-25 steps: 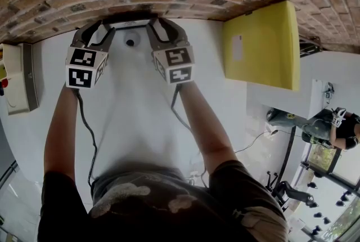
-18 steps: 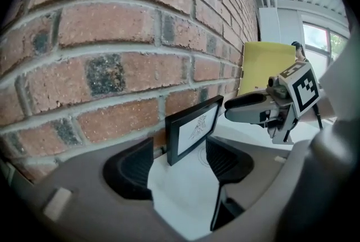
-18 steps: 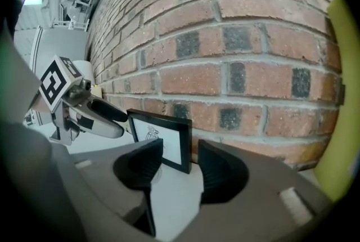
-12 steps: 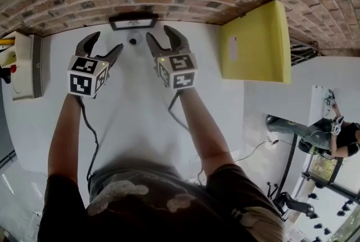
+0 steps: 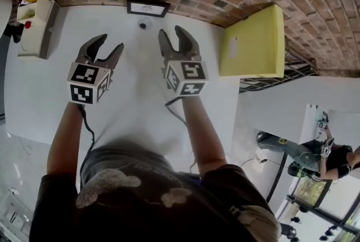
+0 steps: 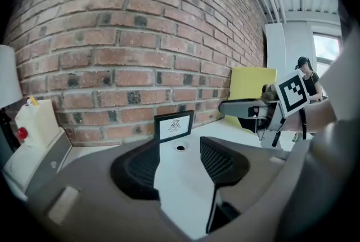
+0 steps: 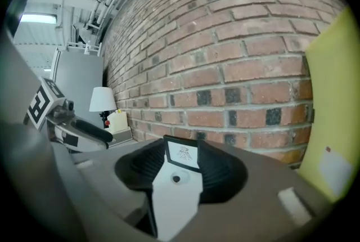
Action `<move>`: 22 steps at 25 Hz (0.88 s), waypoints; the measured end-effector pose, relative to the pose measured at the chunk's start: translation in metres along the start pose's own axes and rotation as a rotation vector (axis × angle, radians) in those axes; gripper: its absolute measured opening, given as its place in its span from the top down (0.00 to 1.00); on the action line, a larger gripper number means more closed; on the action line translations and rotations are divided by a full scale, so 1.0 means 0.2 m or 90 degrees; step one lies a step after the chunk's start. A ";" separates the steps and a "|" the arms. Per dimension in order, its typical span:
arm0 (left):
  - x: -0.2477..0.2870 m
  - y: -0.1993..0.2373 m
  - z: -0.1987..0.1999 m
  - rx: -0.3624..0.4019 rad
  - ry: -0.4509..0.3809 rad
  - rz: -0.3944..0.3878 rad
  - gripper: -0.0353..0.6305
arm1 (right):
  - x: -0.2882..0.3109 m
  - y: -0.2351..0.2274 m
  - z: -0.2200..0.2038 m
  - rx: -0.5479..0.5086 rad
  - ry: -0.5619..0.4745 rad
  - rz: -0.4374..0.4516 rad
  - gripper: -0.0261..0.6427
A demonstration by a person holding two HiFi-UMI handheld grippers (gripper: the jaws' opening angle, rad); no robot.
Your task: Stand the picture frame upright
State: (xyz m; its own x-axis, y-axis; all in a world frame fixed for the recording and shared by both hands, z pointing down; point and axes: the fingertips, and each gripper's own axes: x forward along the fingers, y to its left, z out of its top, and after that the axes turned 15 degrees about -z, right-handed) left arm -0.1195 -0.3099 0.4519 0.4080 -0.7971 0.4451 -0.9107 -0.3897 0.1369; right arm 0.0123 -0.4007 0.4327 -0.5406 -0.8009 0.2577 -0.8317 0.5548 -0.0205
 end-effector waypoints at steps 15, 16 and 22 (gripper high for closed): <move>-0.82 -0.22 -0.18 -0.038 -0.083 0.117 0.88 | -0.50 0.48 0.13 -0.029 -0.030 0.062 0.94; -0.88 -0.25 -0.20 -0.039 -0.089 0.125 0.89 | -0.54 0.51 0.13 -0.028 -0.031 0.068 0.94; -1.20 -0.43 -0.28 -0.051 -0.117 0.168 0.92 | -0.82 0.67 0.16 -0.034 -0.045 0.100 0.95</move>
State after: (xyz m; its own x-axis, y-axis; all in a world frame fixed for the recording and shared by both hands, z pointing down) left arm -0.1425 -0.0597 0.3830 0.1555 -0.9385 0.3082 -0.9857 -0.1270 0.1105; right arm -0.0152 -0.2027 0.3566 -0.6730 -0.7156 0.1869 -0.7289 0.6846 -0.0032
